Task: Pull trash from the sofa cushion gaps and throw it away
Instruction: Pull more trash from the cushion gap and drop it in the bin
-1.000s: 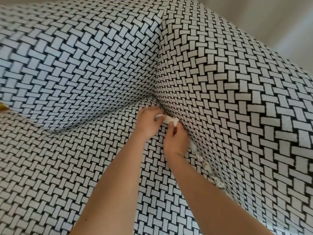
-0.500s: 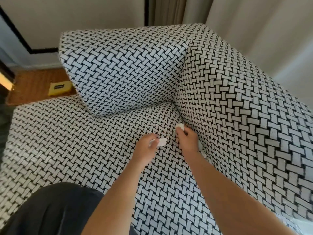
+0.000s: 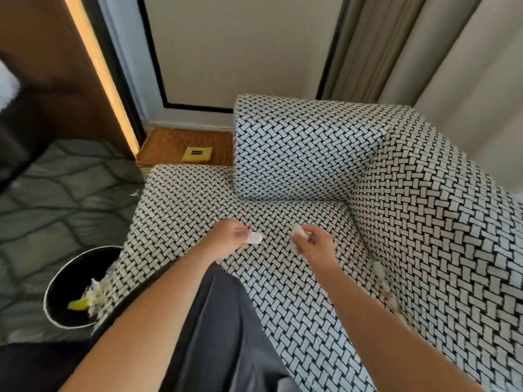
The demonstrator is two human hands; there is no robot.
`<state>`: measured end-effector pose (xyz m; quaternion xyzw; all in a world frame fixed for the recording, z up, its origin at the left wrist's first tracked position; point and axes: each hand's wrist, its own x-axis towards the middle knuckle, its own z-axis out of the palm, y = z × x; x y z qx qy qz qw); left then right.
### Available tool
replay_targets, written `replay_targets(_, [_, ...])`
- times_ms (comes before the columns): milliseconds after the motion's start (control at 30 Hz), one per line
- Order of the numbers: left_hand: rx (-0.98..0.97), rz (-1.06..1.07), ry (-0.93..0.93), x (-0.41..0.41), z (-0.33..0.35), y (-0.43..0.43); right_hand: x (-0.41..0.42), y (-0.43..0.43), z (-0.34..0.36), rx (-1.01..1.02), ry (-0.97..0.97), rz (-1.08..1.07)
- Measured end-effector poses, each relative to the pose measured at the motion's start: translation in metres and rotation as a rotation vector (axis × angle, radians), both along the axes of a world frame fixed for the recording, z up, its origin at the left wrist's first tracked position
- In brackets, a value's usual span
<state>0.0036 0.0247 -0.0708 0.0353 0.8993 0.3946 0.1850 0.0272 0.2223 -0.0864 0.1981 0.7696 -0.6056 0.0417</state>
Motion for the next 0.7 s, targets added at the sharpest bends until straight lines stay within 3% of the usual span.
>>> replay_targets(467, [-0.007, 0.432, -0.024, 0.048, -0.002, -0.201, -0.04, -0.214, 0.043, 0.238, -0.04, 0.706])
replay_targets(700, [-0.063, 0.669, -0.078, 0.07, -0.038, -0.27, -0.037, -0.314, 0.015, 0.305, -0.2, 0.814])
